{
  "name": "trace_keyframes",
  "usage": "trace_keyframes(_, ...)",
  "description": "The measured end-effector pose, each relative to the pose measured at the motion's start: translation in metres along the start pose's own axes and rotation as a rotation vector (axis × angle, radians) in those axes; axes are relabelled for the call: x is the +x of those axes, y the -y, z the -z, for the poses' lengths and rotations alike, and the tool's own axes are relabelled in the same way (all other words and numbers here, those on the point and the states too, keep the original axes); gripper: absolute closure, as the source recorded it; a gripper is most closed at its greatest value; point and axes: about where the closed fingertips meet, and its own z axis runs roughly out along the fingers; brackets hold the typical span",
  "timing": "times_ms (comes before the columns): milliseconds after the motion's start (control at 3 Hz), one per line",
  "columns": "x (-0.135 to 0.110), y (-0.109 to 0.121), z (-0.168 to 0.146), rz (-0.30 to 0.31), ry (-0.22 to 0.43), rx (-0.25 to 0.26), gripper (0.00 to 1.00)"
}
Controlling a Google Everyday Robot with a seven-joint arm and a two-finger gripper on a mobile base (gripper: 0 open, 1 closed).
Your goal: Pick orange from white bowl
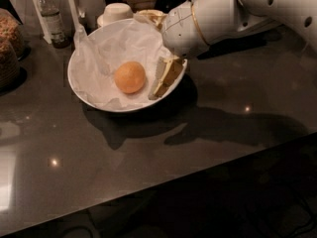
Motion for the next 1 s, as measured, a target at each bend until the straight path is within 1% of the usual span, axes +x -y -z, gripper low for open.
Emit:
trace_keyframes(333,0.0,0.001,-0.006,0.001,-0.033,-0.019,0.12)
trace_keyframes(667,0.014,0.017,-0.023,0.006,-0.111,-0.081,0.13)
trace_keyframes(1000,0.028,0.037,-0.048,0.013,-0.179,-0.142,0.13)
